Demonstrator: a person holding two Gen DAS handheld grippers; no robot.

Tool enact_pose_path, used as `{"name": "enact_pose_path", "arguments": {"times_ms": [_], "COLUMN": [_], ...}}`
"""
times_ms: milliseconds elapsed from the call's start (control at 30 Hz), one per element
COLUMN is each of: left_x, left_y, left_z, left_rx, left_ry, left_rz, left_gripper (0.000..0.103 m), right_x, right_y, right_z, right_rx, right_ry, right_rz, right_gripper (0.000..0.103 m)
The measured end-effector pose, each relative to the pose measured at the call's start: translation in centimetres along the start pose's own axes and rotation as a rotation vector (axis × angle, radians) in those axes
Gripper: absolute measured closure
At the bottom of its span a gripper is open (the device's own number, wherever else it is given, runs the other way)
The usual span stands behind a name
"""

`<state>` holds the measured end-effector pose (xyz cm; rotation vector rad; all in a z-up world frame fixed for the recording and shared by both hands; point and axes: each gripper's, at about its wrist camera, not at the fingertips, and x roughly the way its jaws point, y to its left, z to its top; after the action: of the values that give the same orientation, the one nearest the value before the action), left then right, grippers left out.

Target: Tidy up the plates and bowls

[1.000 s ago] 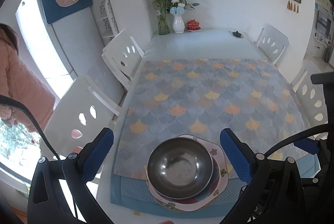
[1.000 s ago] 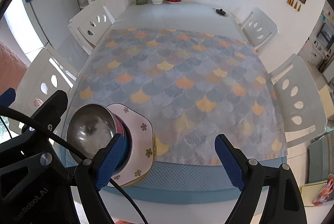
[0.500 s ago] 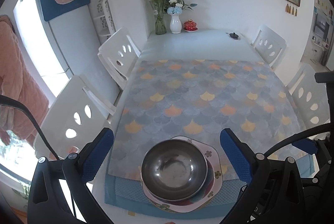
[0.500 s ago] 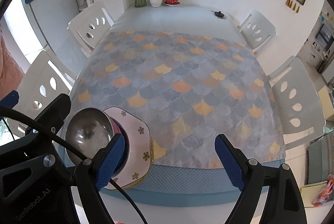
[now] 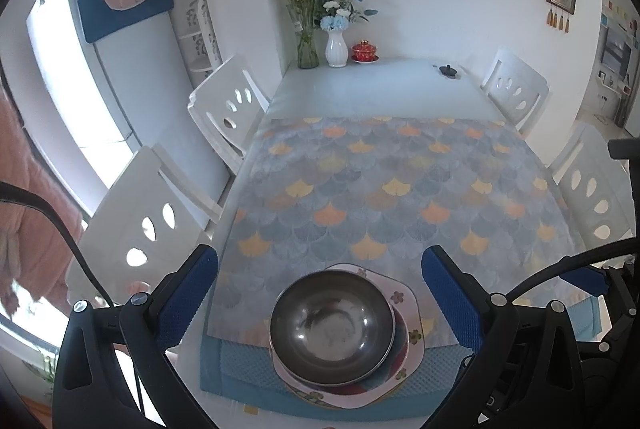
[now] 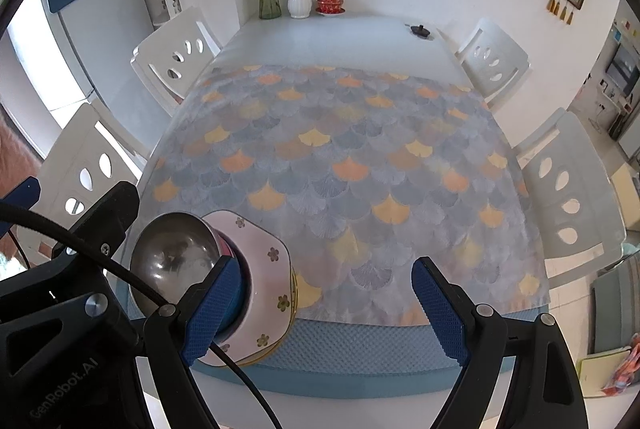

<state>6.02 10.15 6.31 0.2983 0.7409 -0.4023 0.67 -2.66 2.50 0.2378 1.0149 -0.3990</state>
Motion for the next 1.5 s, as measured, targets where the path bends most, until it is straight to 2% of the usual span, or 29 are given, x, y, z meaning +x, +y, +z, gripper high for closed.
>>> {"name": "enact_pose_path", "arguments": {"times_ms": [267,367,500,567,700,867,967,1067,1133,1233,1267,1300,1367,1500], "left_x": [-0.5,-0.6,-0.1,0.2,1.7,4.6,6.2,8.7,12.1,16.0,17.2,18.5,19.9,21.9], "left_y": [-2.7,-4.6,-7.6,-9.5,-14.3,-19.4,-23.2,-26.2,-28.1,-29.7,-30.0,-30.3,-30.5,-31.2], "left_z": [1.1,1.9,3.1,3.5,4.2,4.5,3.9,2.6,0.9,-1.0,-1.7,-2.4,-3.3,-4.5], "left_rx": [0.033,0.057,0.059,0.069,0.098,0.089,0.114,0.141,0.152,0.147,0.140,0.129,0.110,0.110], "left_ry": [-0.017,-0.023,0.013,0.028,0.047,0.113,0.080,0.078,0.131,0.246,0.285,0.328,0.365,0.364], "left_rz": [-0.002,-0.005,-0.037,-0.042,0.045,0.087,0.138,0.119,0.084,-0.036,-0.056,-0.058,-0.052,-0.009], "left_gripper": [0.001,0.001,0.001,0.001,0.001,0.001,0.001,0.001,0.001,0.002,0.002,0.002,0.002,0.002], "right_x": [-0.7,-0.9,-0.9,-0.6,1.1,4.4,6.3,9.4,12.3,16.2,17.2,18.2,19.8,22.1], "right_y": [-3.0,-5.5,-10.8,-13.6,-19.3,-24.4,-26.6,-28.7,-29.9,-31.1,-31.4,-31.7,-32.6,-33.7], "right_z": [0.7,1.2,1.7,1.8,1.6,1.0,0.5,0.0,-0.6,-1.8,-2.2,-2.5,-3.1,-3.7], "right_rx": [0.024,0.037,0.105,0.154,0.224,0.222,0.194,0.186,0.173,0.155,0.154,0.156,0.163,0.168], "right_ry": [-0.051,-0.079,-0.130,-0.126,-0.106,-0.071,-0.086,-0.059,-0.032,0.012,0.029,0.048,0.066,0.076], "right_rz": [-0.050,-0.103,-0.217,-0.229,-0.257,-0.245,-0.205,-0.157,-0.137,-0.147,-0.161,-0.168,-0.150,-0.140], "right_gripper": [0.017,0.017,0.017,0.017,0.017,0.017,0.017,0.017,0.017,0.017,0.017,0.017,0.017,0.017]}}
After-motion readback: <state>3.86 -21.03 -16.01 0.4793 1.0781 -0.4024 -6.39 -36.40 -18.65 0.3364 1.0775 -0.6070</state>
